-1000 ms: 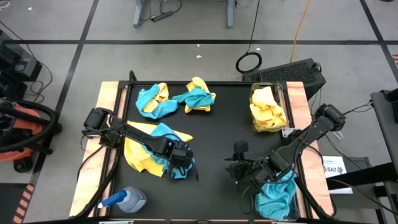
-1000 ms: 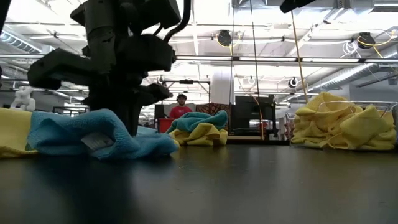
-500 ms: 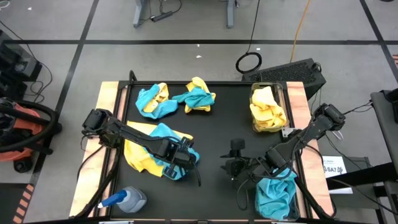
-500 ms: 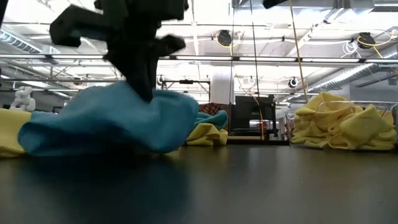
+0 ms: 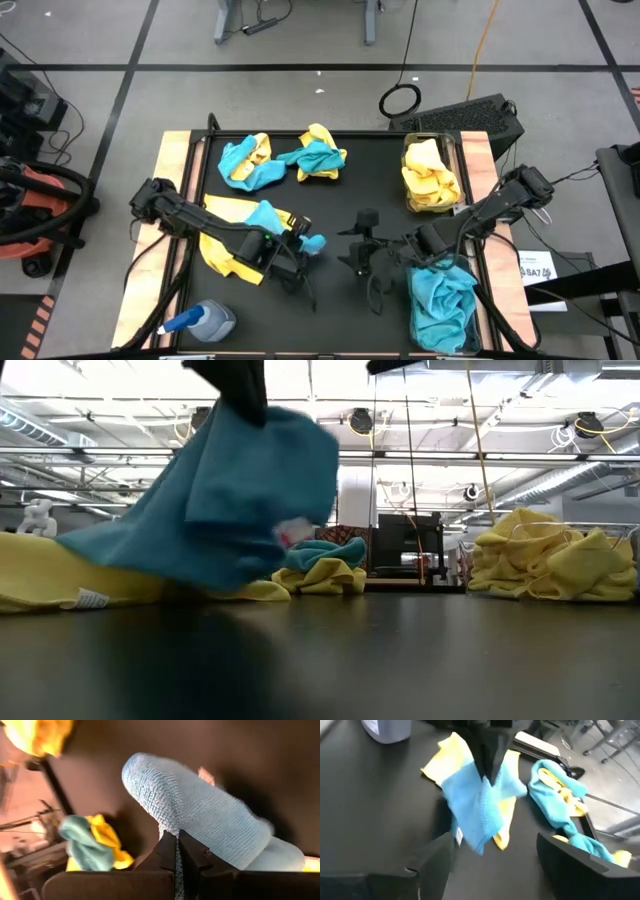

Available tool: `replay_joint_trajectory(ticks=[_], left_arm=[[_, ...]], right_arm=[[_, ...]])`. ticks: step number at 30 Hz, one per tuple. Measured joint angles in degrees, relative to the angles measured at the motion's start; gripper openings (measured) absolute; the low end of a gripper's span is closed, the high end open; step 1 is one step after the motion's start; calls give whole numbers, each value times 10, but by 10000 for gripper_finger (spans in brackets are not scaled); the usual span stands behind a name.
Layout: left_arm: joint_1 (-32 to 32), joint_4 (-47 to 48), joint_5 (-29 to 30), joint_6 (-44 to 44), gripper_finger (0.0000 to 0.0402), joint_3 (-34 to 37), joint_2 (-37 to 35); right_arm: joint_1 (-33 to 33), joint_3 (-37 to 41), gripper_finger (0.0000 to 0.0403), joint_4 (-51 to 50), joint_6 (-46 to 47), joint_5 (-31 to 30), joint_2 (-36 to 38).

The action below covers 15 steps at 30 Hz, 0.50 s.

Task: Sort microfiber towel by color & place in baskets
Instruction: Put the blue towel into the bottom transparent bin

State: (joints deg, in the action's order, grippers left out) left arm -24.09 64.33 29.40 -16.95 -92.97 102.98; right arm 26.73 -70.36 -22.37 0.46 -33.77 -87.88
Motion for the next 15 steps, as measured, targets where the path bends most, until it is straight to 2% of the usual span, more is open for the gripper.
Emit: replay_joint_trajectory(ticks=[5,11,15], left_arm=[[-24,17,62,-32,4,-39,-1],[-47,26,137,-91,3,-73,-1],[-57,24,172,-145,3,-89,-1]], right_arm=[[-32,58,276,150,-55,69,0],[-71,135,266,313,-87,96,0],[-100,173,261,393,-85,164,0]])
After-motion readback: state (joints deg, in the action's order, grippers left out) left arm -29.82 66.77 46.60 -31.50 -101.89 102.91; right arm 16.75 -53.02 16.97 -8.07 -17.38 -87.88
